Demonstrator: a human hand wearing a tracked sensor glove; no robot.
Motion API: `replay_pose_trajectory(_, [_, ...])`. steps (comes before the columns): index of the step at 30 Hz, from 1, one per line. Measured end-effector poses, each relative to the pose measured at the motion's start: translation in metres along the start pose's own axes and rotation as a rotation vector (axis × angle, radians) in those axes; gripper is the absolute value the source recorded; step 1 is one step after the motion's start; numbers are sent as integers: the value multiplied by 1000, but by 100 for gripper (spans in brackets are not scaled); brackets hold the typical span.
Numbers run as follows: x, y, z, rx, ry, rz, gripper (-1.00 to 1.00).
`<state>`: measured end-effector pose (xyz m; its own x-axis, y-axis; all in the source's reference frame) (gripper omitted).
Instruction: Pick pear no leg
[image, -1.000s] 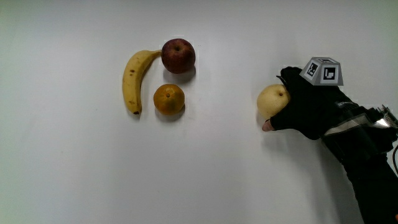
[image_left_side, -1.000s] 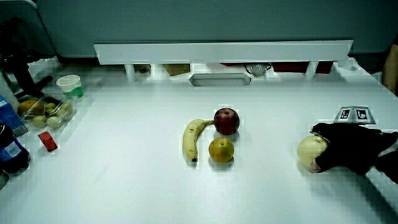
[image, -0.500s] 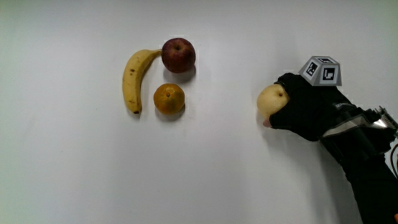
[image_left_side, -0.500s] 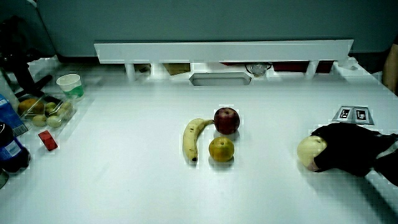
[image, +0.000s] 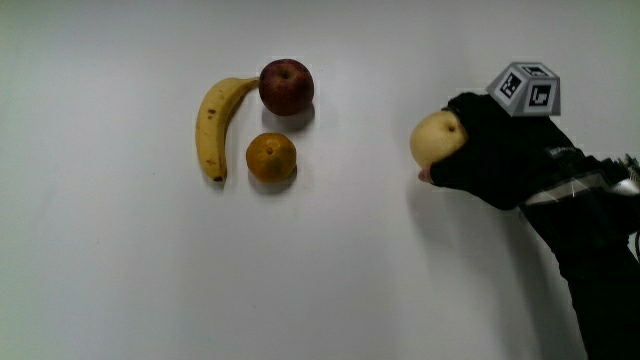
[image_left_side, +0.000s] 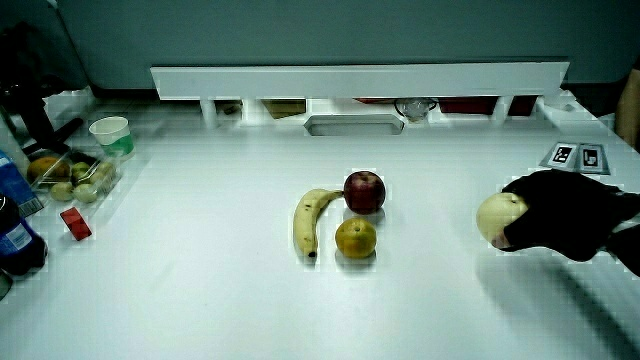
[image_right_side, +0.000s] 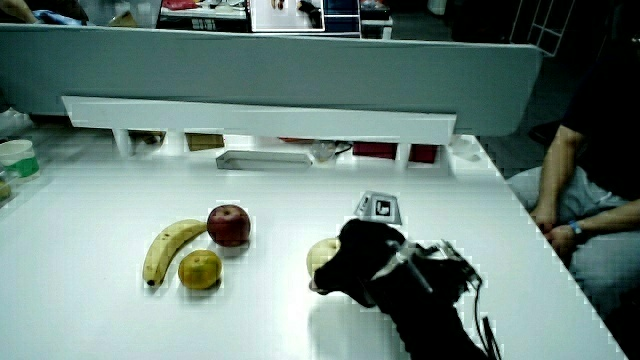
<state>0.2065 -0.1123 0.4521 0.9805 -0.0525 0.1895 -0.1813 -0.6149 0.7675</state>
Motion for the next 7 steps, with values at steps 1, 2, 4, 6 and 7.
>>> replay_pose_trajectory(1, [-2, 1, 4, 1, 14, -2, 100])
replay_pose_trajectory(2, [-6, 0, 8, 2, 21, 9, 100])
replay_pose_trajectory(4, [-16, -2, 16, 2, 28, 28, 100])
replay_pose_trajectory(6, [-26, -1, 21, 40, 32, 45, 100])
replay_pose_trajectory(7, [-35, -4, 25, 43, 41, 90, 100])
